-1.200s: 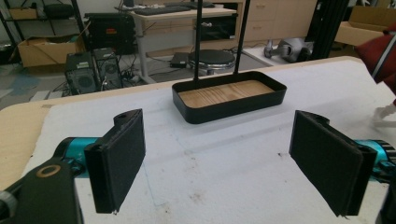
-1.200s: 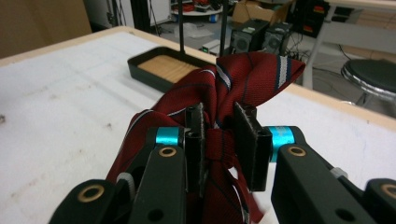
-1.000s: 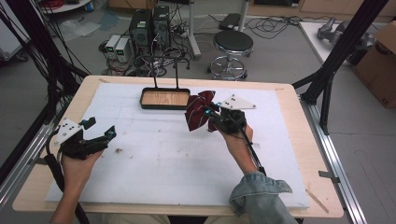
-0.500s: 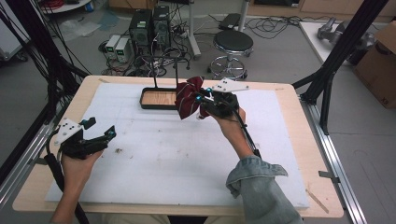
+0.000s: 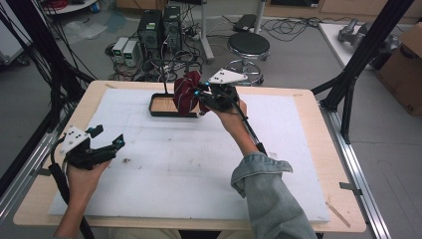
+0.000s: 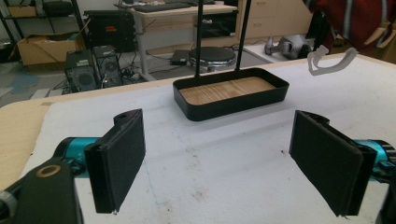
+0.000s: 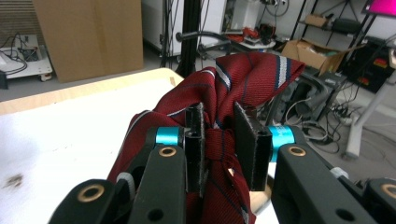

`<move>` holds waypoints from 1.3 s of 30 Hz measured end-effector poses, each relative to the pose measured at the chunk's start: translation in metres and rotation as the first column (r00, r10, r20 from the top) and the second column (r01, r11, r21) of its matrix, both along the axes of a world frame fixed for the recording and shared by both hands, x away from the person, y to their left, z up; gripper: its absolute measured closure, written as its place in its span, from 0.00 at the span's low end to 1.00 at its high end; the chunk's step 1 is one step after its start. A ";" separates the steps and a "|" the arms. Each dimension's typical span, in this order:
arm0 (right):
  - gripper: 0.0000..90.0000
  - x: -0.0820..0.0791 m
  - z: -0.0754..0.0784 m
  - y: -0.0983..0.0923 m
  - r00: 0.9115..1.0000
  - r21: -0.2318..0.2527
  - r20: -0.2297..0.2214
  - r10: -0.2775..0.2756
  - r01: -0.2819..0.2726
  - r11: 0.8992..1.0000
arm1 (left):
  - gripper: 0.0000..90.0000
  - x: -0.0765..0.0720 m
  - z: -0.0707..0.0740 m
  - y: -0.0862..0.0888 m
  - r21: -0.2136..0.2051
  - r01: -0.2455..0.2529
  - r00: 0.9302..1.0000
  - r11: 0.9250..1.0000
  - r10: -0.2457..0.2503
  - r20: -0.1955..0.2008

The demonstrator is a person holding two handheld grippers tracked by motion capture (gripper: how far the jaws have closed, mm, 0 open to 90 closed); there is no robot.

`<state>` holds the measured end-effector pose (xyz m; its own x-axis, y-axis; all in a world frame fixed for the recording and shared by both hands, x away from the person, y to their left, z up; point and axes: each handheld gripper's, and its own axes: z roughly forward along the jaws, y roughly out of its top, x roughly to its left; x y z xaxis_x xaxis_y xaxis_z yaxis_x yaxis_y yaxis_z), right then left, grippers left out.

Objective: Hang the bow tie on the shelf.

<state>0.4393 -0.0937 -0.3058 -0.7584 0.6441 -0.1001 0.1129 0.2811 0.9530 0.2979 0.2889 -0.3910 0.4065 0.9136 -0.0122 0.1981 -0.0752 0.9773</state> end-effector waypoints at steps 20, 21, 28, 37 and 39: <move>0.83 0.050 0.020 0.008 1.000 0.151 -0.031 -0.003 0.008 0.989 | 0.21 0.000 0.000 0.001 -0.011 0.006 1.000 1.000 -0.006 0.002; 0.83 0.052 0.021 0.009 1.000 0.157 -0.024 -0.002 0.005 0.988 | 0.21 0.000 0.000 0.001 -0.011 0.008 1.000 1.000 -0.008 0.001; 0.83 0.066 0.023 0.010 0.999 0.173 -0.031 -0.016 0.021 0.985 | 0.21 0.000 -0.001 0.002 -0.011 0.008 1.000 1.000 -0.008 -0.001; 0.82 0.085 0.020 -0.001 0.996 0.166 -0.054 -0.078 0.086 0.982 | 0.21 0.001 -0.002 -0.001 -0.004 0.018 1.000 1.000 -0.018 -0.007; 0.82 0.087 0.019 -0.001 0.995 0.156 -0.055 -0.088 0.096 0.983 | 0.21 0.001 -0.002 0.000 -0.005 0.018 1.000 1.000 -0.018 -0.010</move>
<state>0.5258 -0.0951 -0.2863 -0.6966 0.7162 0.0428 0.1773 0.1140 0.9775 0.2989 0.2885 -0.3931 0.4225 0.9062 -0.0203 0.2062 -0.0743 0.9757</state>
